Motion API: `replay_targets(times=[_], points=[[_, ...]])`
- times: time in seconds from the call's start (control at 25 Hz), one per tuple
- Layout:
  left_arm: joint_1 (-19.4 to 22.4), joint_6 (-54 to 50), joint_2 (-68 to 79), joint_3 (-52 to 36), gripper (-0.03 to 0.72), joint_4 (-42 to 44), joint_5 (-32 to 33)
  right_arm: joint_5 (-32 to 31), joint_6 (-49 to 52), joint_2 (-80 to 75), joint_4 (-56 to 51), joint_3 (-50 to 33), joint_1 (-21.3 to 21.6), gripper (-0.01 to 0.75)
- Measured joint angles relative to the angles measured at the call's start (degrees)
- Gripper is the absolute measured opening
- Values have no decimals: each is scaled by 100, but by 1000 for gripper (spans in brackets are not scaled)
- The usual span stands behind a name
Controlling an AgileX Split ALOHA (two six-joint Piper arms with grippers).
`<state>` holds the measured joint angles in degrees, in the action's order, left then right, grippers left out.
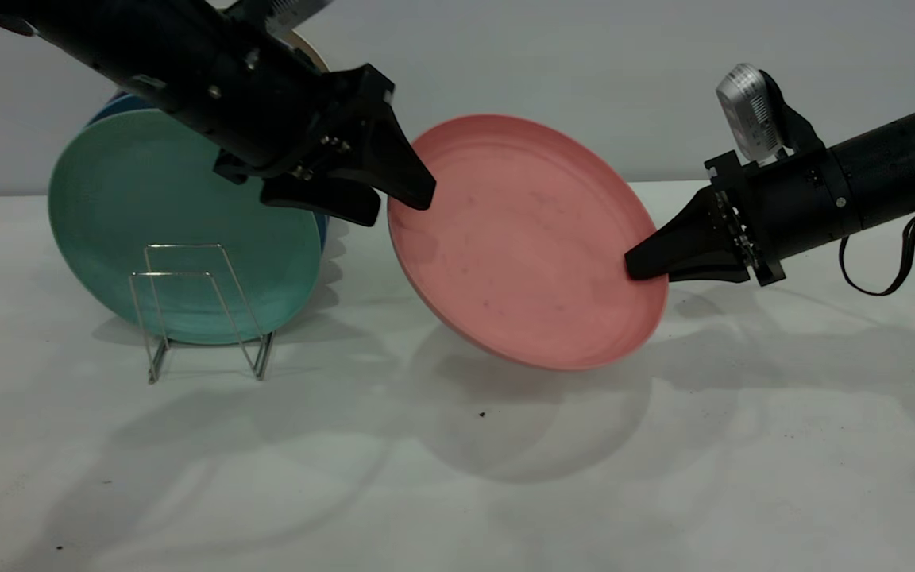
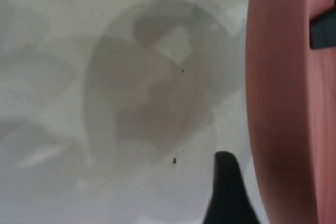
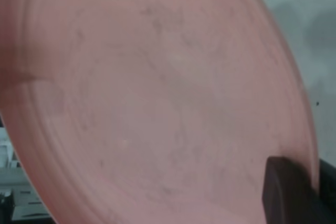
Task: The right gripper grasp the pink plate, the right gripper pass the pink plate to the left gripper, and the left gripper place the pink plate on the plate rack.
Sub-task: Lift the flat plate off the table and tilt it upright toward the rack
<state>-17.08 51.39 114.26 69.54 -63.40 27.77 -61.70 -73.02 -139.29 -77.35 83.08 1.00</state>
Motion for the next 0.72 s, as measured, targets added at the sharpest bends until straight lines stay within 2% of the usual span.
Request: replay_targets(times=[0.28,0.44,0.6,0.72], points=[[-104,4,231,0,225,-215,-82,-69,-7,0,51,0,-26,19],[-111,-14,315,0,108,-325,-280,-46,-53,0,129,0,-33,19],[-111,-11,315,0,85,-325,-362,-105,-60,1,129,0,-33,52],[-138,17,315,0,68,-319,-326,-317,-40,49,118,-5,-44,148]])
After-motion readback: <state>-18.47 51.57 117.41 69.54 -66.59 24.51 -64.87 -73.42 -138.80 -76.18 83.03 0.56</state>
